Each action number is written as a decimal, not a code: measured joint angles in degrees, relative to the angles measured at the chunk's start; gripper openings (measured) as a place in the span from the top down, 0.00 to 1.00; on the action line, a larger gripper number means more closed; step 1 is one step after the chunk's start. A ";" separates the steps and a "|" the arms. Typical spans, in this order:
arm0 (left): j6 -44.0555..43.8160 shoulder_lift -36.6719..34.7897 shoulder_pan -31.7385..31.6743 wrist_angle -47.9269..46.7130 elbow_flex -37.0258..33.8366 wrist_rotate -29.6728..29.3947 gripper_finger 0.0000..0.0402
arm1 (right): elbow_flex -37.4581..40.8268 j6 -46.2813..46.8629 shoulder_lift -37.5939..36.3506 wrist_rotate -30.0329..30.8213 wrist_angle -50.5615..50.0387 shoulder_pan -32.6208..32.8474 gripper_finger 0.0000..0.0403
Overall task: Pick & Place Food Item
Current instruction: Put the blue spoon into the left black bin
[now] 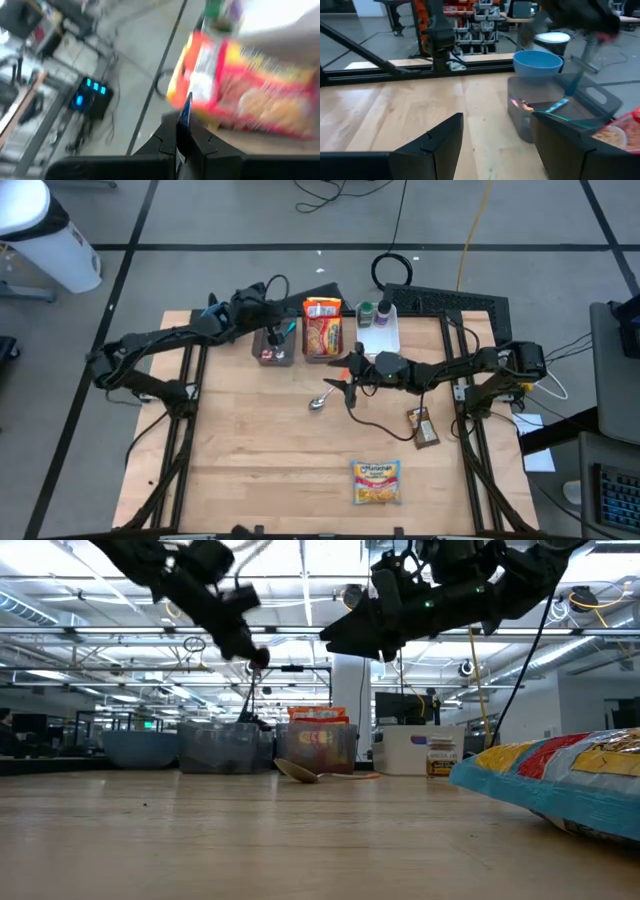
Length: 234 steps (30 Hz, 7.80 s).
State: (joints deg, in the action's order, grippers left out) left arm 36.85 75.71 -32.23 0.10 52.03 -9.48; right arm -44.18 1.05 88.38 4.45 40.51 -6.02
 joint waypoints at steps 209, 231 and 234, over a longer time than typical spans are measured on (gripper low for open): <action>-72.49 -7.49 16.88 13.27 -0.07 35.57 0.96 | -8.68 -87.48 2.64 36.66 19.26 7.26 0.70; -63.69 -7.58 14.92 7.95 0.10 32.46 0.98 | -8.59 -84.64 0.94 36.13 27.37 13.50 0.47; -60.95 -7.58 13.21 4.64 0.09 30.90 0.99 | -8.59 -83.99 0.92 36.17 28.32 15.04 0.47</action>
State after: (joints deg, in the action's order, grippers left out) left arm -24.09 68.14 -19.03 4.74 52.12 21.42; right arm -52.77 -82.94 89.30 40.62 68.83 9.02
